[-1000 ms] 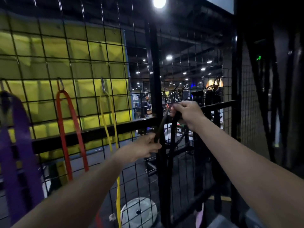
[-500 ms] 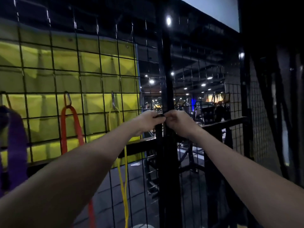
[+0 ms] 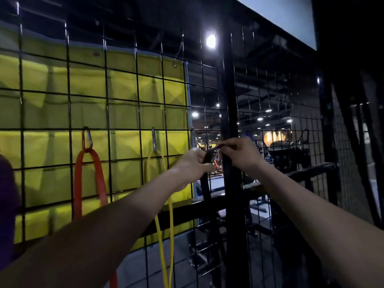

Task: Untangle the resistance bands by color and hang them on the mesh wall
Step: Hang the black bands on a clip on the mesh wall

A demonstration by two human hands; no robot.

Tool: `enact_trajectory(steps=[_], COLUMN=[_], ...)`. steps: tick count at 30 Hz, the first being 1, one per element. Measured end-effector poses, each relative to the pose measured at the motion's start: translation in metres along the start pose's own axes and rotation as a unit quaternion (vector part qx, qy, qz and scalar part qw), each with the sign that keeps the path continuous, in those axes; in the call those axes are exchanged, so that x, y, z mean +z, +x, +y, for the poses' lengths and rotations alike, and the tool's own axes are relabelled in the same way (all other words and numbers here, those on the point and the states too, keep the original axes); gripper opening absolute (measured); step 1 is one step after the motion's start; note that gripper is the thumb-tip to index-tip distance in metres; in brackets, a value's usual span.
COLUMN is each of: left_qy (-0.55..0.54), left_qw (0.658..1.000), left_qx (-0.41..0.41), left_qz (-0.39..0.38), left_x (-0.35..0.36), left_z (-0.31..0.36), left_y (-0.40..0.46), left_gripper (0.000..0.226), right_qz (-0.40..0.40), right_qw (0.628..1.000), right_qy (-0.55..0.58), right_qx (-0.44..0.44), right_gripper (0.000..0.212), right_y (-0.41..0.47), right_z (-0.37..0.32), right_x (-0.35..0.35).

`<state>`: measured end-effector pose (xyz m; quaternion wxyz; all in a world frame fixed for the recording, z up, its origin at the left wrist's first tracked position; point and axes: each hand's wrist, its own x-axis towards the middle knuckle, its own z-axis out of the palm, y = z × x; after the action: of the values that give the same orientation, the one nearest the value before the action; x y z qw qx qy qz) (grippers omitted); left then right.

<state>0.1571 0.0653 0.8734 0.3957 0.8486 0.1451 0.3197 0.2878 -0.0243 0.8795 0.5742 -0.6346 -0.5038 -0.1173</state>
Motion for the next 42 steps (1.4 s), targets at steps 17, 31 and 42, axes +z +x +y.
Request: enact_trajectory(steps=[17,31,42], left_qy=[0.148,0.062,-0.073], left_qw=[0.944,0.965,0.969], left_qx=[0.150,0.139,0.124], left_qz=[0.254,0.212,0.200], left_x=[-0.037,-0.045,-0.045], left_z=[-0.010,-0.010,0.000], left_y=[0.033,0.044,0.046], left_gripper=[0.011,0.003,0.010], right_qz=[-0.085,-0.199,-0.246], right_qw=[0.981,0.932,0.913], right_qy=[0.128,0.240,0.235], right_qx=[0.118,0.183,0.226], right_gripper=[0.029,0.016,0.016], right_y=[0.073,0.101,0.108], right_z=[-0.016,-0.008,-0.022], right_x=[0.058,0.045,0.037])
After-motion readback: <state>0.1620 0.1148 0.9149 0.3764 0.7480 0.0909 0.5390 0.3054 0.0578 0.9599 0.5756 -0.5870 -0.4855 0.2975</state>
